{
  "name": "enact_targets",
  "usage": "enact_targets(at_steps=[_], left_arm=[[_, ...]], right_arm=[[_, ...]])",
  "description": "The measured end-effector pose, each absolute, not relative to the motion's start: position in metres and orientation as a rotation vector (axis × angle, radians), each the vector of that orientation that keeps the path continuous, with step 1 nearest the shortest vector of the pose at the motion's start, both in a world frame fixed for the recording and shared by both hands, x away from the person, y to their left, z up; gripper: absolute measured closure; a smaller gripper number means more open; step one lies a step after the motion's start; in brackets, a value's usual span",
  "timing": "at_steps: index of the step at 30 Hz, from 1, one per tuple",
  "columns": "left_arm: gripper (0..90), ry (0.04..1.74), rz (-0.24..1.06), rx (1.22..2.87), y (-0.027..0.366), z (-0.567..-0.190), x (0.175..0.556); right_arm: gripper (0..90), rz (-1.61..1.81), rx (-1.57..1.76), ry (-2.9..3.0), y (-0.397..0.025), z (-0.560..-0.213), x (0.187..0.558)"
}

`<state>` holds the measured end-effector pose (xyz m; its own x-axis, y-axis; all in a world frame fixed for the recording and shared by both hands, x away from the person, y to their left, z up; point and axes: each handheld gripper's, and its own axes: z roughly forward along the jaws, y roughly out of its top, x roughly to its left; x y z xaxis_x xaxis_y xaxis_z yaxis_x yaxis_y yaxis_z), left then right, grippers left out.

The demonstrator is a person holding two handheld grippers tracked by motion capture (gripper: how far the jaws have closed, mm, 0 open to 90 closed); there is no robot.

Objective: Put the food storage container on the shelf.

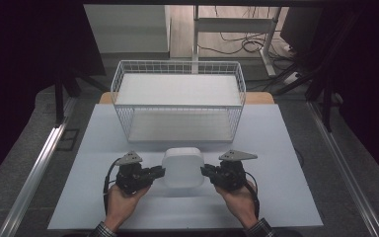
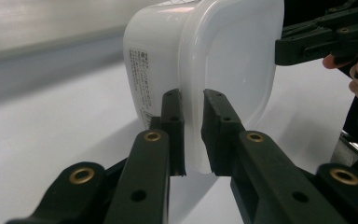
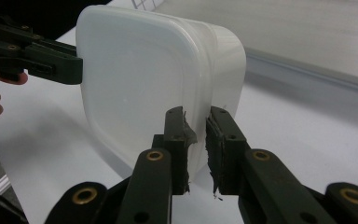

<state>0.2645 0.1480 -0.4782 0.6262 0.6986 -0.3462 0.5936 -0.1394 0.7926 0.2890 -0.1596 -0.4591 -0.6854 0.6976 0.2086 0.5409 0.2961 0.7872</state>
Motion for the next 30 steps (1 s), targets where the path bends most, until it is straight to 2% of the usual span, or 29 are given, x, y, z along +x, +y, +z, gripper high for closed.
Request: enact_targets(at_steps=[30], left_arm=[[80.4,0.988,0.215,1.759,0.161,-0.406,0.302]], right_arm=[[78.2,1.460,1.048,2.286,-0.152,-0.390,0.329]])
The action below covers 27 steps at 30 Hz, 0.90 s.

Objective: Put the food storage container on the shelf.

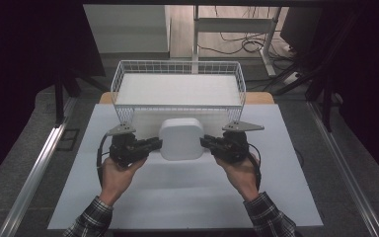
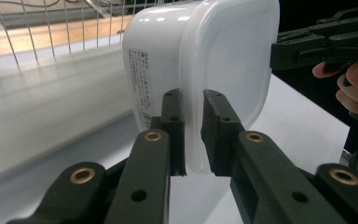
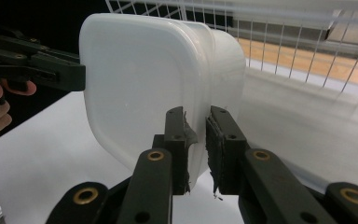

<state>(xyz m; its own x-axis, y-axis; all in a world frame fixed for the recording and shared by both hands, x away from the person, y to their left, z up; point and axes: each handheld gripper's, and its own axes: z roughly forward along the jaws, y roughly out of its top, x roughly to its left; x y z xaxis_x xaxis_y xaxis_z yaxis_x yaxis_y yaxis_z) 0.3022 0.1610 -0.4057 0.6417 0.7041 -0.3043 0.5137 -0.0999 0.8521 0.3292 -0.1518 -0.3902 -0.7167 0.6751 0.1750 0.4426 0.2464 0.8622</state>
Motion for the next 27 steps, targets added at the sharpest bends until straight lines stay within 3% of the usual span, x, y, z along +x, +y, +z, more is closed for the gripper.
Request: enact_targets(at_steps=[27], left_arm=[[80.3,0.949,0.273,1.713,0.182,-0.312,0.367]], right_arm=[[78.1,1.527,1.012,2.199,-0.131,-0.298,0.392]])
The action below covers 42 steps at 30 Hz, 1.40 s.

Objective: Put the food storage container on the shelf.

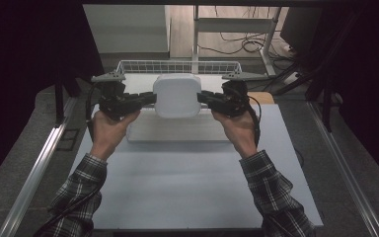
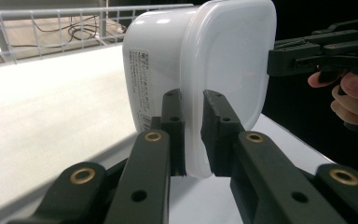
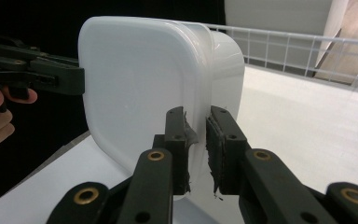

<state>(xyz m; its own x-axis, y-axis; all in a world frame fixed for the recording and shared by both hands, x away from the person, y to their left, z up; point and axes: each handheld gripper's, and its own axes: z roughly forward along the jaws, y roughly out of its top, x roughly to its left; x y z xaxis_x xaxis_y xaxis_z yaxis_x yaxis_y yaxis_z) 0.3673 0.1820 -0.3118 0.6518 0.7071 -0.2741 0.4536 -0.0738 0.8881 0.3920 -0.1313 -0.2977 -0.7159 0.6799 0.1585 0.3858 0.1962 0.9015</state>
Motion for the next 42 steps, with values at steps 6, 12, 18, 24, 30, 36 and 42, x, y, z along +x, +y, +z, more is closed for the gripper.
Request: enact_targets(at_steps=[6,12,18,24,30,36,42], left_arm=[[80.3,0.971,0.256,1.710,0.183,-0.310,0.386],[79.5,1.006,0.238,1.698,0.183,-0.313,0.400],[78.4,1.016,0.236,1.695,0.181,-0.313,0.406],[70.2,1.007,0.213,1.674,0.181,-0.314,0.410],[64.3,1.010,0.219,1.662,0.180,-0.315,0.415],[61.9,1.037,0.247,1.686,0.176,-0.316,0.421],[61.8,1.056,0.261,1.708,0.173,-0.318,0.425]], right_arm=[[78.0,1.518,1.041,2.197,-0.129,-0.294,0.410],[77.4,1.500,1.079,2.212,-0.126,-0.295,0.425],[76.1,1.488,1.098,2.206,-0.124,-0.296,0.433],[72.1,1.491,1.104,2.204,-0.123,-0.295,0.436],[66.9,1.483,1.096,2.205,-0.119,-0.293,0.440],[63.0,1.437,1.089,2.205,-0.113,-0.295,0.448],[59.9,1.438,1.098,2.203,-0.111,-0.298,0.453]])
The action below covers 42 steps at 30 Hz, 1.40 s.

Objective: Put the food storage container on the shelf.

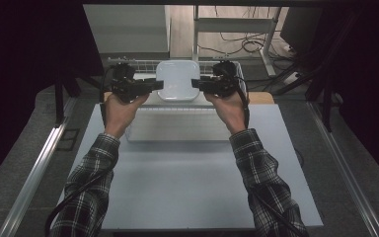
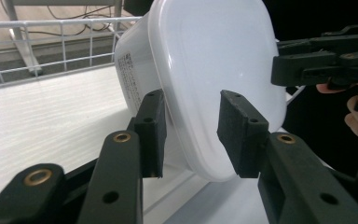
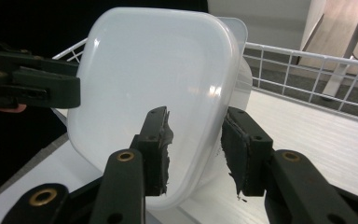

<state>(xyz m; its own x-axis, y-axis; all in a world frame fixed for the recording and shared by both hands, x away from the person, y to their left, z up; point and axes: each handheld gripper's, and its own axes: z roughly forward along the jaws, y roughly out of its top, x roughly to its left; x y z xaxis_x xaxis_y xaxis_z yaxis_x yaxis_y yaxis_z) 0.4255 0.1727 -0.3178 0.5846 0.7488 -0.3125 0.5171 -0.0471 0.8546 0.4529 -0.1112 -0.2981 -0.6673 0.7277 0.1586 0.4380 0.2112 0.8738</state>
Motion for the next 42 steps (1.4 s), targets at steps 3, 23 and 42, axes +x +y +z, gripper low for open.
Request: enact_targets(at_steps=[3,23,42], left_arm=[[59.9,1.067,0.271,1.738,0.169,-0.319,0.428],[43.2,1.127,0.356,1.724,0.165,-0.315,0.441],[26.3,1.058,0.396,1.723,0.169,-0.309,0.429]], right_arm=[[58.0,1.432,1.104,2.205,-0.111,-0.298,0.455],[48.2,1.348,1.127,2.136,-0.103,-0.299,0.474],[26.3,1.376,1.054,2.193,-0.102,-0.295,0.462]])
